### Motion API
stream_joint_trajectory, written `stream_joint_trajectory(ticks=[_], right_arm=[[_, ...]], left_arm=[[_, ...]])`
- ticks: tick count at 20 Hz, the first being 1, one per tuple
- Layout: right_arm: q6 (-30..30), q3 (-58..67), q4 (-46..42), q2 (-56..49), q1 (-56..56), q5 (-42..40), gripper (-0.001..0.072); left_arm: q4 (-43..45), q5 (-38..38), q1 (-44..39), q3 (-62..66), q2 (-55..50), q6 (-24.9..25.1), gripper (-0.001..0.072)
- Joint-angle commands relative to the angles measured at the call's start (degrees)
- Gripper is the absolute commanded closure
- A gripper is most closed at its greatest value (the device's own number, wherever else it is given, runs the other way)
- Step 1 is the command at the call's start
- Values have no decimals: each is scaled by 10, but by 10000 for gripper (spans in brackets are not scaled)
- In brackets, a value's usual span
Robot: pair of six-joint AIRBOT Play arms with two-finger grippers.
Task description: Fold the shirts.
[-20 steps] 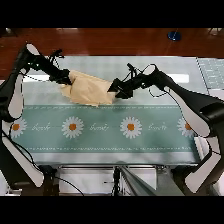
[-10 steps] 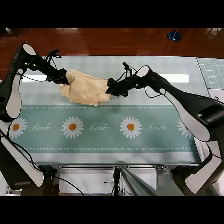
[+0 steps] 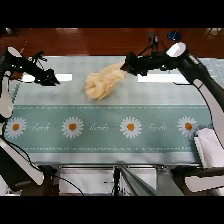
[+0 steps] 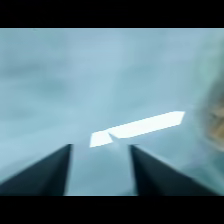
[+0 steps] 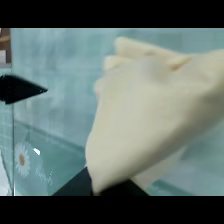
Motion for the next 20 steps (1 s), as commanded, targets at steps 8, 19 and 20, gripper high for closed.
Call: stream_joint_trajectory(ticks=[8,19,20], right_arm=[[29,0,-4,132,-99,134,688],[71,0,-171,293,-387,420,688],[64,0,-174,302,-422,443,688]], left_arm=[[-320,-35,-3,1,33,-23,108],[-74,-65,-26,1,128,-37,250],[-54,-65,-31,1,135,-36,288]])
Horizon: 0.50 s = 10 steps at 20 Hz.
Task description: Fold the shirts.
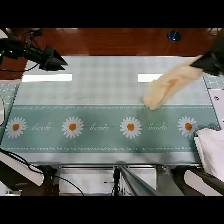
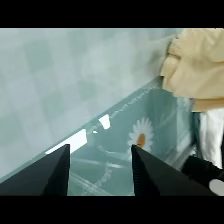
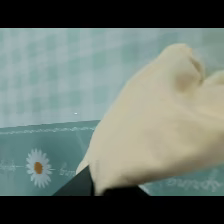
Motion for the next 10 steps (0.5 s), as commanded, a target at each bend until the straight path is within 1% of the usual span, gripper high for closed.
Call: stream_joint_trajectory(ticks=[1,3,6,10], right_arm=[[-17,0,-37,37,-117,116,688],[-34,0,-38,50,-181,144,688],[-47,0,-40,67,-260,145,688],[-43,0,-39,81,-331,145,688]], left_arm=[[77,-2,-15,0,26,-3,308],[107,-2,-25,0,33,-10,308],[143,-5,-46,0,34,-13,308],[146,-4,-63,0,34,-13,308]])
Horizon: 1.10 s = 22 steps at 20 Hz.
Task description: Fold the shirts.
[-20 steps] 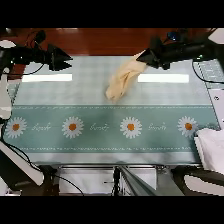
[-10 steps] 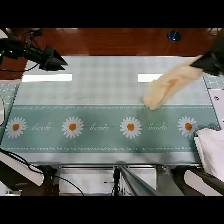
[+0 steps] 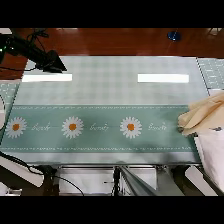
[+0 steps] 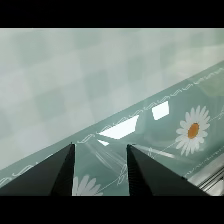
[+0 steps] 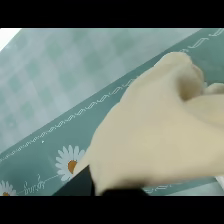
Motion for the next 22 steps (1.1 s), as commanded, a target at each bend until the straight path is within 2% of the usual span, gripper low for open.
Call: stream_joint_trajectory(ticks=[1,7,14,22], right_arm=[[1,0,-3,15,-67,11,688],[24,0,-59,17,-129,12,689],[1,-9,-198,16,-153,13,690],[37,-110,-188,28,-173,14,690]], left_arm=[[16,1,-14,0,2,0,308],[31,1,-14,0,2,2,308],[39,32,11,0,2,2,308],[39,47,56,0,0,2,308]])
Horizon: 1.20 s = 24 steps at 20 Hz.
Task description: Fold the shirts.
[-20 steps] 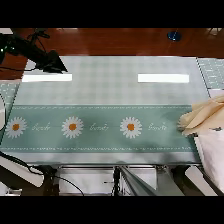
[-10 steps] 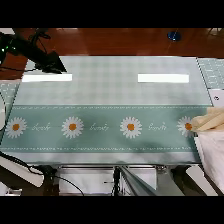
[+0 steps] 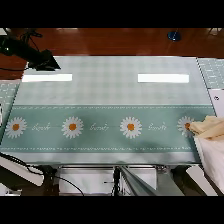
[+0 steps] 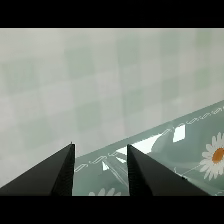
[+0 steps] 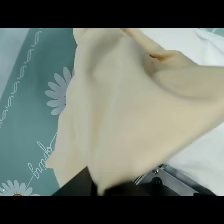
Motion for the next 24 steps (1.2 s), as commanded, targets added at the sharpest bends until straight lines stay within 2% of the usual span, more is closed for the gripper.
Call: stream_joint_trajectory(ticks=[1,6,9,12,24], right_arm=[[16,-37,15,13,-34,3,689],[-24,-45,-5,35,-154,5,689],[-58,-65,-66,34,-217,5,689],[-68,-129,-6,34,-253,5,689],[-72,-261,-266,10,-252,5,688]], left_arm=[[1,7,23,0,-1,0,308],[0,8,50,0,-11,0,308],[2,9,57,0,-16,0,308],[16,9,59,0,-19,0,308],[52,-1,74,0,-19,0,308]])
